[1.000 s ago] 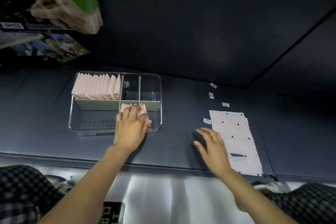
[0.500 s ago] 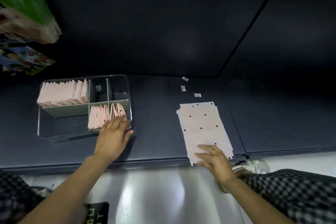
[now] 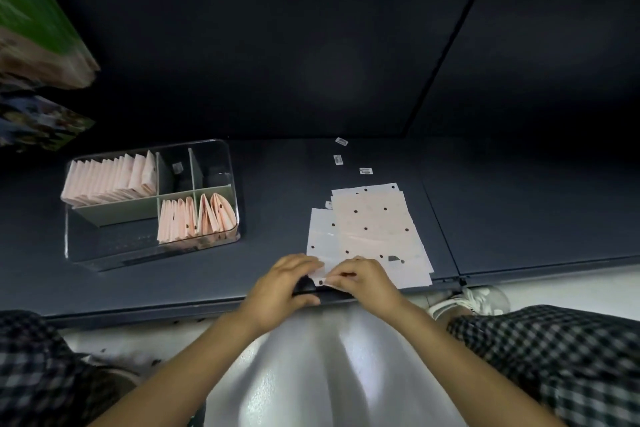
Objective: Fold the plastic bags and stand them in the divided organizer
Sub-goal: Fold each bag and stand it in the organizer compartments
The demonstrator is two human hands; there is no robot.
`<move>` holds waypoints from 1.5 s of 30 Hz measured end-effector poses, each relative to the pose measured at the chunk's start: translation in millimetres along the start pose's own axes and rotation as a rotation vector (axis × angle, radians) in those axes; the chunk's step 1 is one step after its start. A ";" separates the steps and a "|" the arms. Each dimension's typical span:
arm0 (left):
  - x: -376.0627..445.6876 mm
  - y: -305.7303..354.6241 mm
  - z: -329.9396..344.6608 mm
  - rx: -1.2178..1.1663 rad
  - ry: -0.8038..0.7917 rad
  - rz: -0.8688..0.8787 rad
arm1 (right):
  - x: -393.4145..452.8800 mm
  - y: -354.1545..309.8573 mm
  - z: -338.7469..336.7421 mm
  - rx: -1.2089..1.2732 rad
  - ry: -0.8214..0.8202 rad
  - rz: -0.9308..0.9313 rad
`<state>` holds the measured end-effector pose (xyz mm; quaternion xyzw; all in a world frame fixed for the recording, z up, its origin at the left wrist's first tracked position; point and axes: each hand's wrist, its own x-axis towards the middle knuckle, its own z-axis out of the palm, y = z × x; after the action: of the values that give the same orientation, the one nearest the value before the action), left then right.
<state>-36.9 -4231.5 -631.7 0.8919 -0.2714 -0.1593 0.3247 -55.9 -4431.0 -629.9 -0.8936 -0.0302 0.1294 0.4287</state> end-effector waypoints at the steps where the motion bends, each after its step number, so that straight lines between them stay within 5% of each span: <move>1: 0.8 1.3 3.4 -0.057 -0.002 -0.037 | 0.6 -4.9 2.8 0.073 -0.026 0.023; 10: 8.1 -12.7 2.5 -0.508 0.187 -0.354 | 7.8 -10.9 -51.0 0.244 -0.254 0.269; 14: 19.1 -15.7 0.0 -0.667 0.268 -0.455 | 2.9 20.4 -60.0 0.493 -0.086 0.379; 20: 34.9 -17.7 1.6 -0.676 0.308 -0.507 | 11.4 42.8 -30.0 0.387 0.175 0.542; 24: 37.4 -17.8 4.4 -0.449 0.481 -0.483 | 22.4 50.1 -23.4 0.250 0.228 0.624; 27: 28.5 -15.8 8.3 -0.102 0.522 -0.279 | 26.0 51.9 -20.3 0.192 0.269 0.658; 33: 9.5 -4.8 38.3 0.386 0.191 0.169 | 26.2 49.9 -19.2 0.127 0.276 0.659; 45: -4.4 -16.8 43.6 0.705 -0.117 0.058 | 23.5 45.4 -19.0 0.111 0.273 0.644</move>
<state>-54.1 -4239.6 -674.7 0.9305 -0.3529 -0.0972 -0.0147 -30.8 -4470.1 -658.4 -0.8417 0.3180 0.1386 0.4138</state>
